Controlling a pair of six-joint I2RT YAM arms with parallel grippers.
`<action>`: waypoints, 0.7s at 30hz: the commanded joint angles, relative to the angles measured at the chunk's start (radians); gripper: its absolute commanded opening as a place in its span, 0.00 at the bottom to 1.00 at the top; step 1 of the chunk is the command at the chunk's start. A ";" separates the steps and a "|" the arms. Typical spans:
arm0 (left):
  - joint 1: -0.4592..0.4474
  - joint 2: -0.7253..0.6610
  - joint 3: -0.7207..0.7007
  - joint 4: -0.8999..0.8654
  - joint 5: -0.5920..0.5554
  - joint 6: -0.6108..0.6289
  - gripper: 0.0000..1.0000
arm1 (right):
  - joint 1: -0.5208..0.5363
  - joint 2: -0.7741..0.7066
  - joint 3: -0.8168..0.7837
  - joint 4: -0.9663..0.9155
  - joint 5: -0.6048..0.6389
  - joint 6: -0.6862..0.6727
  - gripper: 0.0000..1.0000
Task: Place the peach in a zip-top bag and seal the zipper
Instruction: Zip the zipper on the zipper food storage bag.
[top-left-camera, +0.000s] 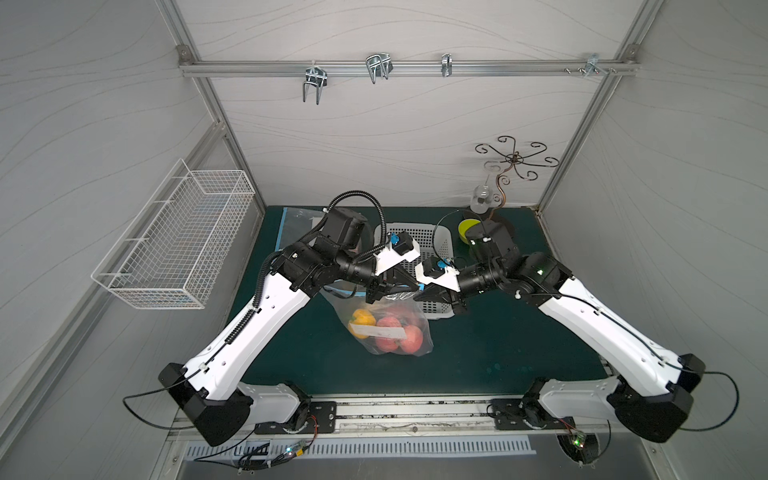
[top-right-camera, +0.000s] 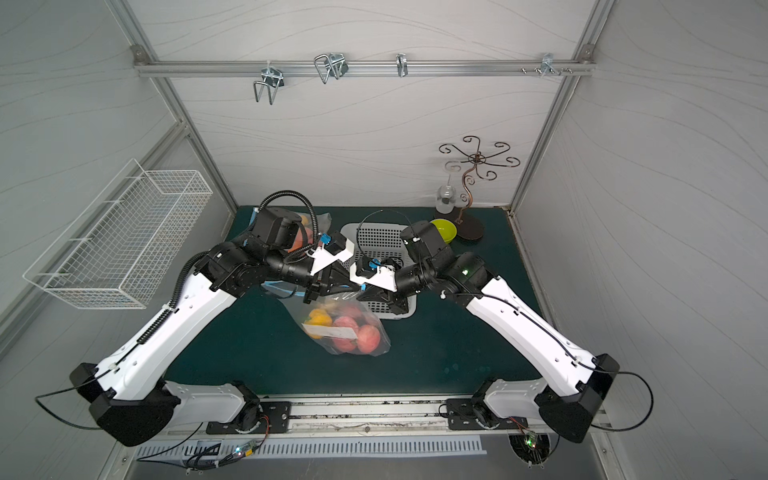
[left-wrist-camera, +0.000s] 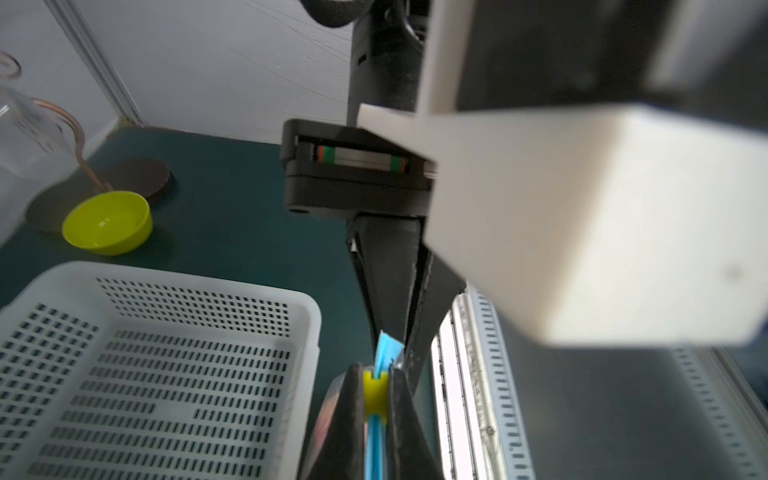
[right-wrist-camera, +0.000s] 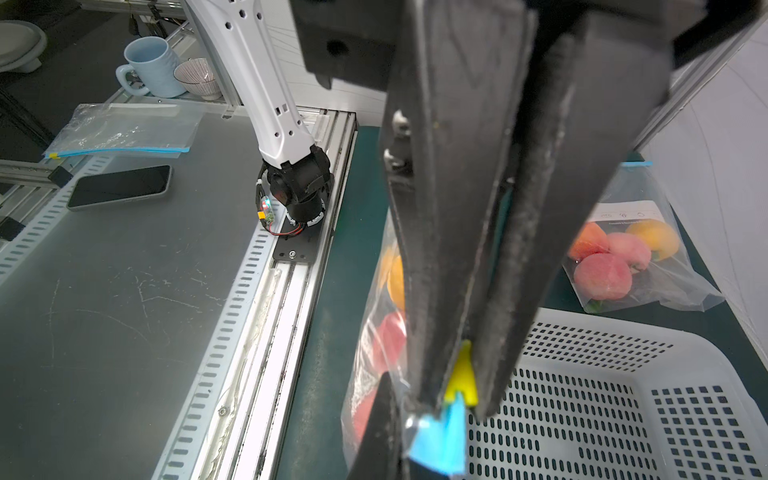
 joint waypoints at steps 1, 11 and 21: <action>-0.005 -0.020 0.028 -0.005 -0.027 0.019 0.05 | -0.013 -0.028 -0.014 0.040 -0.003 0.041 0.00; -0.005 -0.066 0.028 -0.003 -0.117 0.006 0.05 | -0.081 -0.078 -0.083 0.103 0.008 0.127 0.00; -0.003 -0.087 0.029 -0.011 -0.159 -0.028 0.05 | -0.115 -0.114 -0.133 0.151 0.026 0.186 0.00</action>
